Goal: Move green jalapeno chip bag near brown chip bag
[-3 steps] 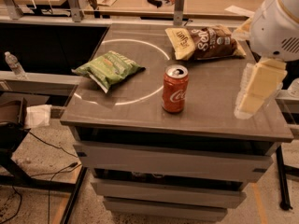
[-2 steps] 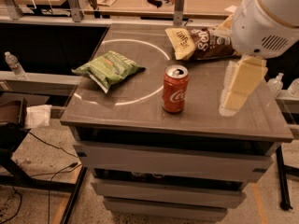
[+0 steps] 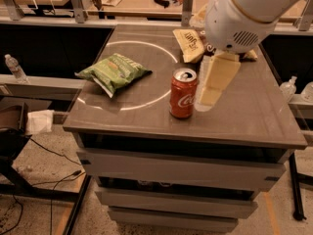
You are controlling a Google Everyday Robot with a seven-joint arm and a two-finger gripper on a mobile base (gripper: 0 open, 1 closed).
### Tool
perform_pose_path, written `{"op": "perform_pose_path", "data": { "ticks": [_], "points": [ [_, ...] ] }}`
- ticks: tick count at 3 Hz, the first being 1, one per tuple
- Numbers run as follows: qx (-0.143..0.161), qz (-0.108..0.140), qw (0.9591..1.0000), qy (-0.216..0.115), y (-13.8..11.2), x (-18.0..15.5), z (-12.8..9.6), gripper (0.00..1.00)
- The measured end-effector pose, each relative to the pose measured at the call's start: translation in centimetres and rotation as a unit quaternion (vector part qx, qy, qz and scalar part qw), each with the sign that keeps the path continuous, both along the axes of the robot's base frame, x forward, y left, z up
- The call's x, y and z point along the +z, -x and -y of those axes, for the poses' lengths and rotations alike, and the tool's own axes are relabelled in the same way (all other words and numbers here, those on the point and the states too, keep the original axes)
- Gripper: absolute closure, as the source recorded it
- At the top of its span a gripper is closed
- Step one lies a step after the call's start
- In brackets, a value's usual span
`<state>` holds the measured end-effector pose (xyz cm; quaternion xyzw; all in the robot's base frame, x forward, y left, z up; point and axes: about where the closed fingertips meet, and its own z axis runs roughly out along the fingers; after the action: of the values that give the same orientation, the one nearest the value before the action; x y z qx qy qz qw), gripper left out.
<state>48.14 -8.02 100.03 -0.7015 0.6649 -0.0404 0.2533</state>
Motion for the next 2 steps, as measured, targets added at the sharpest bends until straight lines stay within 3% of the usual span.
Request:
{"op": "perform_pose_path", "data": {
  "ticks": [1,2],
  "points": [
    [0.018,0.047,0.9981,-0.037,-1.13,1.31,-3.43,0.00],
    [0.018,0.047,0.9981,-0.037,-1.13,1.31,-3.43,0.00]
  ]
}}
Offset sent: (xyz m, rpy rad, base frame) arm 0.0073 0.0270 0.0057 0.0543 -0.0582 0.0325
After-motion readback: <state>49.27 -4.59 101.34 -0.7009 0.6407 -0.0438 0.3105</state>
